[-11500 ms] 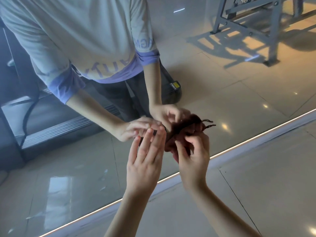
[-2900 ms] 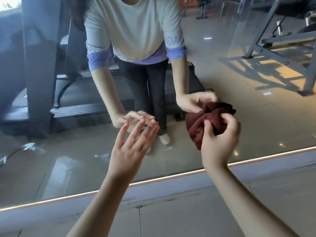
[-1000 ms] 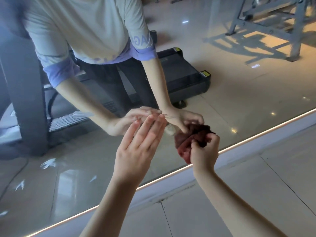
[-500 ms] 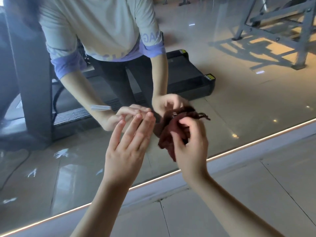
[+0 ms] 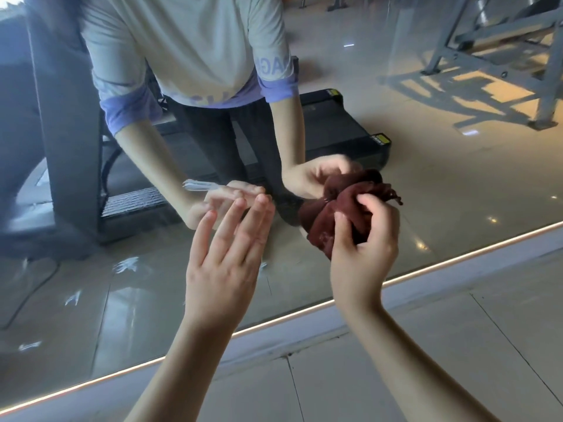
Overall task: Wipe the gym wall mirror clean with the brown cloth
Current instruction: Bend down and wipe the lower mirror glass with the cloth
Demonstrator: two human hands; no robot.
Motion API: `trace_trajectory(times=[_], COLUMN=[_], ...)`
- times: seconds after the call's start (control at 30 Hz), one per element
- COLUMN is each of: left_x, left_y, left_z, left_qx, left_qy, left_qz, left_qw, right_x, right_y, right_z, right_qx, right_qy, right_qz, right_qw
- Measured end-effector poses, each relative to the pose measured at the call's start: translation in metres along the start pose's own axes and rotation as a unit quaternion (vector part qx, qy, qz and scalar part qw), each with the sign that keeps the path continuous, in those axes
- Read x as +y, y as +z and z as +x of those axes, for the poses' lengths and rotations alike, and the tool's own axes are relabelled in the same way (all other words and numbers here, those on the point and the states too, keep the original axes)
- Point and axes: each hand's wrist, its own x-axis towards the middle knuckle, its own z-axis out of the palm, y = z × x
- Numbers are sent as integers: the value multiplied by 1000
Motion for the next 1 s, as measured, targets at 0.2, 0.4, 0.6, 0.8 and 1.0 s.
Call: trace_trajectory(times=[0.2, 0.4, 0.6, 0.8, 1.0], left_x=[1, 2, 1, 3, 1], left_y=[0, 4, 3, 3, 2], left_z=[-3, -5, -6, -6, -6], left_qx=[-3, -2, -4, 1, 1], left_qy=[-1, -2, 1, -3, 3], left_qz=[6, 8, 12, 12, 2], left_qw=[1000, 1000, 1000, 1000, 1000], right_x=[12, -3, 9, -12, -1], right_y=[-6, 2, -11, -1, -12], right_z=[-13, 2, 19, 0, 36], right_qx=[-136, -45, -114, -90, -73], right_qy=[-79, -72, -115, -58, -93], right_qz=[-19, -26, -55, -30, -35], right_qw=[987, 996, 985, 994, 992])
